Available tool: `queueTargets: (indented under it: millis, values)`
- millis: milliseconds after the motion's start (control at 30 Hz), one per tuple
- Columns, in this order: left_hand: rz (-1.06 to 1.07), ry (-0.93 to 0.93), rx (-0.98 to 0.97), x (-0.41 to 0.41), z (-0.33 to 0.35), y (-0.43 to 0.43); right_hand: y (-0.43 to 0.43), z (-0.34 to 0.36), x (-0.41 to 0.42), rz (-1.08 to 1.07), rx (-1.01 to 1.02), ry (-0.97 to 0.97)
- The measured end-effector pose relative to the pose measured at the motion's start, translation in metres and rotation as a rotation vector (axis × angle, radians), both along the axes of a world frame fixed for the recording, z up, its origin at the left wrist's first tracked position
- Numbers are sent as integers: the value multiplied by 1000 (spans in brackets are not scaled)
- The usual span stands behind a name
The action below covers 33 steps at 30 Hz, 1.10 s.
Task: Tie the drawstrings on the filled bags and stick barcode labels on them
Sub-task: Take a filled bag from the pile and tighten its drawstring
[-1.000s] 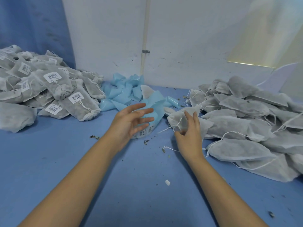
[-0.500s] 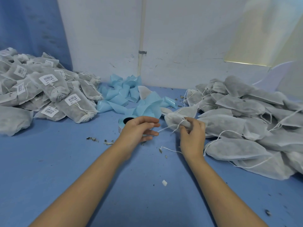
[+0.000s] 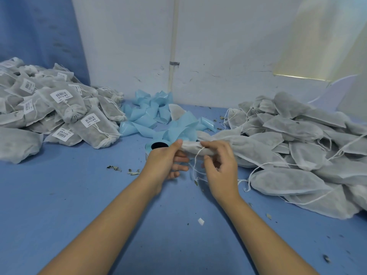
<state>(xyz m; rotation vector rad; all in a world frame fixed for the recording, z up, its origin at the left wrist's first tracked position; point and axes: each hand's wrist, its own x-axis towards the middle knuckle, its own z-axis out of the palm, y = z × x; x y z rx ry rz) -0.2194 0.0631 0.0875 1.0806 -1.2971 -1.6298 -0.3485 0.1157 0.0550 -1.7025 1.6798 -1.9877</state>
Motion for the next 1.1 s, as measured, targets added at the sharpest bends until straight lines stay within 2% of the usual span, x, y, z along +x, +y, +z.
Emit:
queueTargets:
  millis: [167, 333, 467, 533, 633, 733, 800, 867, 967, 1033, 1100]
  values:
    - [66, 116, -78, 0, 2, -2, -1, -4, -5, -141, 100, 89]
    - [147, 197, -306, 4, 13, -4, -2, -2, -19, -319, 261, -38]
    - [174, 227, -399, 9, 16, -9, -3, -4, -23, -399, 482, 94]
    - [171, 241, -411, 9, 15, -9, -3, -2, -18, -415, 394, 135]
    - [158, 269, -430, 6, 12, -6, -1, 2, -9, -354, 154, 153]
    - [55, 297, -412, -2, 4, 0, 0, 0, 1, -124, 234, 95]
    - [-43, 223, -432, -6, -3, 4, -1, -2, 6, -7, 271, 30]
    - [-75, 67, -494, -7, -10, 4, -2, -2, 5, -22, 221, -25]
    - [89, -108, -534, -3, -15, 3, -3, -2, -2, -74, 203, -122]
    - [177, -68, -553, -1, -14, 4, -4, -3, -4, -64, 206, -159]
    - [125, 55, -587, -1, -11, 5, -4, -4, -3, -60, 214, -133]
